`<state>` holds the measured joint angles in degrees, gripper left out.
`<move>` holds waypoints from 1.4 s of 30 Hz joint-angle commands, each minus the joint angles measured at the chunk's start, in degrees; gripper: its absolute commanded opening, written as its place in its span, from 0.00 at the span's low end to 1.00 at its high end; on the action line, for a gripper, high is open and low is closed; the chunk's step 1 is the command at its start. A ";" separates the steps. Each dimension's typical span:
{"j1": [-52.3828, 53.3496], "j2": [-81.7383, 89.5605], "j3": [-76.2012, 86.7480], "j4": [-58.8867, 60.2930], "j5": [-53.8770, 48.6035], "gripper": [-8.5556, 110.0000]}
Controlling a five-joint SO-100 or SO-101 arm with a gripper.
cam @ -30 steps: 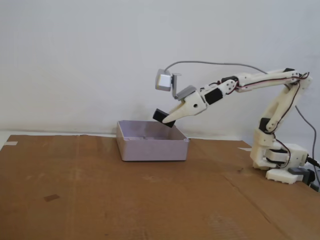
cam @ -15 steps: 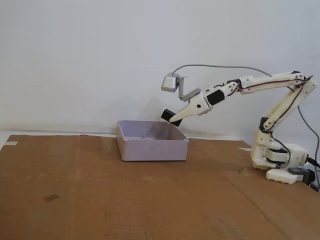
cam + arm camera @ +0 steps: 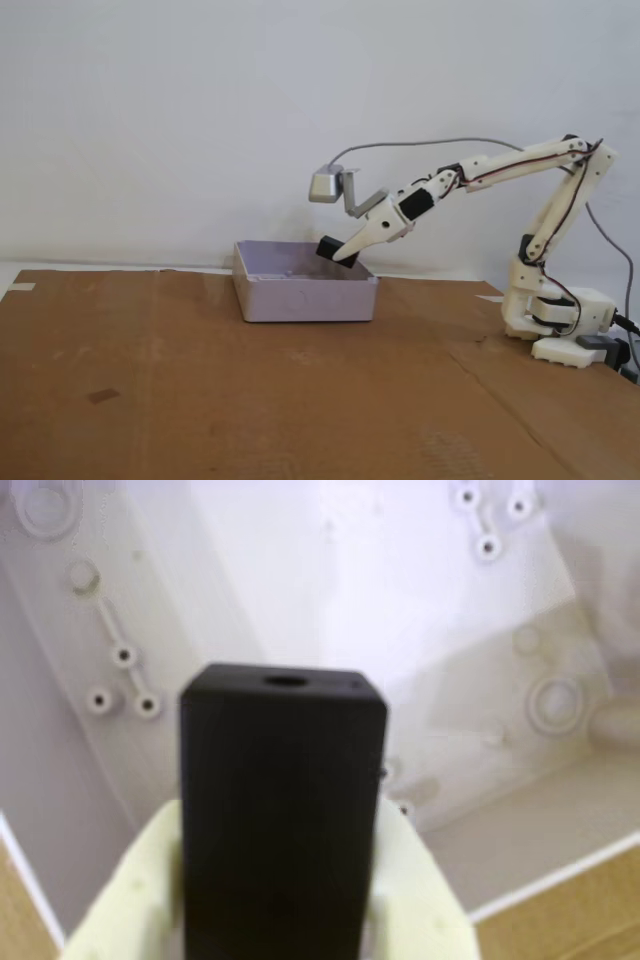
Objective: Grasp a block and put it in the box.
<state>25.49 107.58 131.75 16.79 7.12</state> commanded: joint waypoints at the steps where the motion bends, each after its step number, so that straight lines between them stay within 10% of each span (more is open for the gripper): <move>1: -0.09 -0.53 -10.20 -3.25 -0.62 0.07; 42: 2.02 -17.84 -25.31 -2.46 -2.64 0.07</move>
<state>27.60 87.80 113.47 16.79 4.92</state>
